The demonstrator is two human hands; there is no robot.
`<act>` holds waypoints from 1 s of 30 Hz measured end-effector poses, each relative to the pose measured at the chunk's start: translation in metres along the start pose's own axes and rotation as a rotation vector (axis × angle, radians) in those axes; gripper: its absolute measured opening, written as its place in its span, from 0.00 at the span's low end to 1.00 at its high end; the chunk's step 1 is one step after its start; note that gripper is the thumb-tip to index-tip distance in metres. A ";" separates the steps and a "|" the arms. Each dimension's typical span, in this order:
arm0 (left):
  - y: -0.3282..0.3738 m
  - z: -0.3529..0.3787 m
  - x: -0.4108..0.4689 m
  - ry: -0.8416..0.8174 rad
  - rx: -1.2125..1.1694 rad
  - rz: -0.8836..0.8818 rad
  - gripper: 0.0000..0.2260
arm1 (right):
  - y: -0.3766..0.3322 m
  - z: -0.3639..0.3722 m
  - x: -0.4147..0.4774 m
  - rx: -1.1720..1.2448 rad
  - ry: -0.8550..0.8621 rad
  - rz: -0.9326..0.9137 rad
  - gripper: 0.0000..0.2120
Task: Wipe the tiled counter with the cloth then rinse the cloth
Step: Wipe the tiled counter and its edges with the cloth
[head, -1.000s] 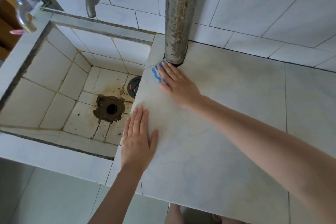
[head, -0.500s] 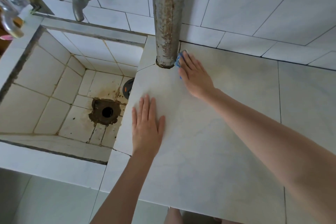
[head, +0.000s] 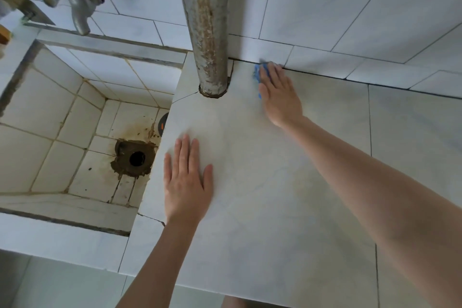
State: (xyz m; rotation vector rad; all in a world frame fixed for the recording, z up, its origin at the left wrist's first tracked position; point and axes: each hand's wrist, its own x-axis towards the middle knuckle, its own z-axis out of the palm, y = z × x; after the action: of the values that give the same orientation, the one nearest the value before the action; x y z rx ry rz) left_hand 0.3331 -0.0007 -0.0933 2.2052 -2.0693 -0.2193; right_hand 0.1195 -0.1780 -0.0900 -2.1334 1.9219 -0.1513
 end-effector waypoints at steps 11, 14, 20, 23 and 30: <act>0.003 -0.003 -0.001 -0.008 0.018 0.005 0.28 | 0.121 -0.036 -0.055 0.050 0.182 0.418 0.21; 0.004 -0.004 -0.001 -0.004 0.016 0.003 0.28 | 0.110 -0.033 -0.047 0.184 0.306 0.416 0.23; 0.003 -0.003 -0.002 0.001 0.007 0.005 0.28 | 0.047 -0.008 -0.046 0.006 0.101 0.118 0.33; 0.004 -0.003 -0.002 0.004 0.000 0.001 0.28 | 0.001 0.008 -0.056 0.006 0.048 -0.073 0.27; 0.004 -0.004 -0.001 -0.006 0.005 -0.011 0.28 | 0.048 -0.010 -0.045 -0.061 0.006 -0.040 0.32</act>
State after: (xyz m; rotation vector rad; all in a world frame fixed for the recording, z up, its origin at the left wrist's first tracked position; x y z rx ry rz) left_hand 0.3297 0.0003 -0.0888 2.2223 -2.0637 -0.2218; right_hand 0.0653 -0.1385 -0.0885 -2.2144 1.9111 -0.1085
